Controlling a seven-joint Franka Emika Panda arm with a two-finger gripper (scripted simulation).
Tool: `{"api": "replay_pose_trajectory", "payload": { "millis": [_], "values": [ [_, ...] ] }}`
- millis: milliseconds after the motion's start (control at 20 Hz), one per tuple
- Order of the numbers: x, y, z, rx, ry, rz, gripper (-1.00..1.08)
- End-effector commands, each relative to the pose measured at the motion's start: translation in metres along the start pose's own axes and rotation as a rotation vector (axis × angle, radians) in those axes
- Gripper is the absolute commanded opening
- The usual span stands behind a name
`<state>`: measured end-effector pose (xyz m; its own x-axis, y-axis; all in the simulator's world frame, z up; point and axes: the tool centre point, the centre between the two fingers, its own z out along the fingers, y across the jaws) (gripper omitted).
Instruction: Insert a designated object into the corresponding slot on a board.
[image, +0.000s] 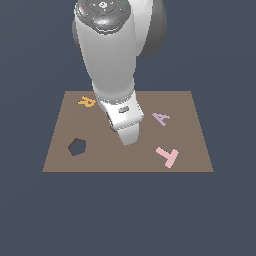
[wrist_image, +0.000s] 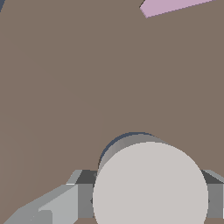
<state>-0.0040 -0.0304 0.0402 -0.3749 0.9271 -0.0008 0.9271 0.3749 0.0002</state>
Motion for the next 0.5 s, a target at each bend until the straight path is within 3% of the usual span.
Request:
{"api": "replay_pose_trajectory", "payload": {
  "millis": [0,450],
  "values": [
    [-0.0007,-0.0004,-0.0003,0.000,0.000,-0.015,-1.00],
    [-0.0007,-0.0004,0.0004,0.000,0.000,-0.013,-1.00]
  ]
}}
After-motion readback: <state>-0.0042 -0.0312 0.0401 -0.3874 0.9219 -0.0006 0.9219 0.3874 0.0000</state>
